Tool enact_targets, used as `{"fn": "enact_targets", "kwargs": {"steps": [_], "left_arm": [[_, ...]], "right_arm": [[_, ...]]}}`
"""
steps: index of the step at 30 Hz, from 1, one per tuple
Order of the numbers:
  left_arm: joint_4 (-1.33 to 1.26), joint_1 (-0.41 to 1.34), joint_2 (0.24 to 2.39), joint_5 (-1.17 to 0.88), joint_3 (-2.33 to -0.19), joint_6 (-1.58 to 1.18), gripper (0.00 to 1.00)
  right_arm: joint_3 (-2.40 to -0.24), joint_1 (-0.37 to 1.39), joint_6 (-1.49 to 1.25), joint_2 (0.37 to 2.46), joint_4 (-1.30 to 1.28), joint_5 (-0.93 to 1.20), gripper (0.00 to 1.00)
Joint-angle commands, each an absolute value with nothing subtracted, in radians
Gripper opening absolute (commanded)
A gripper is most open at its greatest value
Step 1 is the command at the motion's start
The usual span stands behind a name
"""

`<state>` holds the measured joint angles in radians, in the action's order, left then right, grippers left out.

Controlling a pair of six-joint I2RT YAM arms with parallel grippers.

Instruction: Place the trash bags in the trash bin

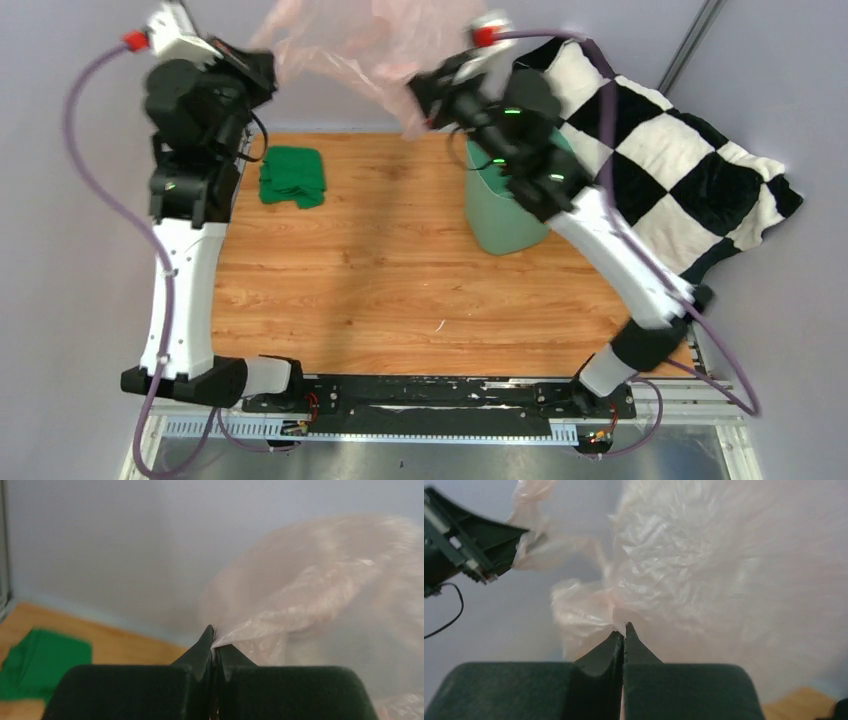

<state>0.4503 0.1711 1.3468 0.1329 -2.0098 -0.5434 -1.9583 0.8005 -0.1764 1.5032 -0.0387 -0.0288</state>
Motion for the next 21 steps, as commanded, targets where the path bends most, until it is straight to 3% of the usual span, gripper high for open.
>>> {"fn": "enact_targets", "kwargs": {"steps": [1,3,5,8,12,21], "left_arm": [[0.614,0.056,1.371,0.06,-1.461,-0.672,0.0],[0.518,0.046,1.227,0.097,-1.234,-0.669,0.0],[0.533,0.045,1.12,0.145,-1.171,-0.647,0.0],[0.594,0.045,0.999,0.169,-1.262,-0.61,0.0],[0.615,0.046,1.018,0.121,-1.382,-0.591,0.0],[0.615,0.049,1.032,0.046,-1.391,-0.573,0.0]], "right_arm": [[-1.895,0.934,-0.266,1.904,-0.468,0.044,0.0],[-1.847,1.003,-0.263,1.903,-0.465,0.018,0.0],[-1.819,1.019,-0.265,1.858,-0.457,0.005,0.0],[-1.835,0.972,-0.217,1.728,-0.43,-0.08,0.0],[-1.876,0.871,-0.22,1.678,-0.444,-0.091,0.0],[-1.772,0.808,-0.277,1.621,-0.45,-0.045,0.0]]}}
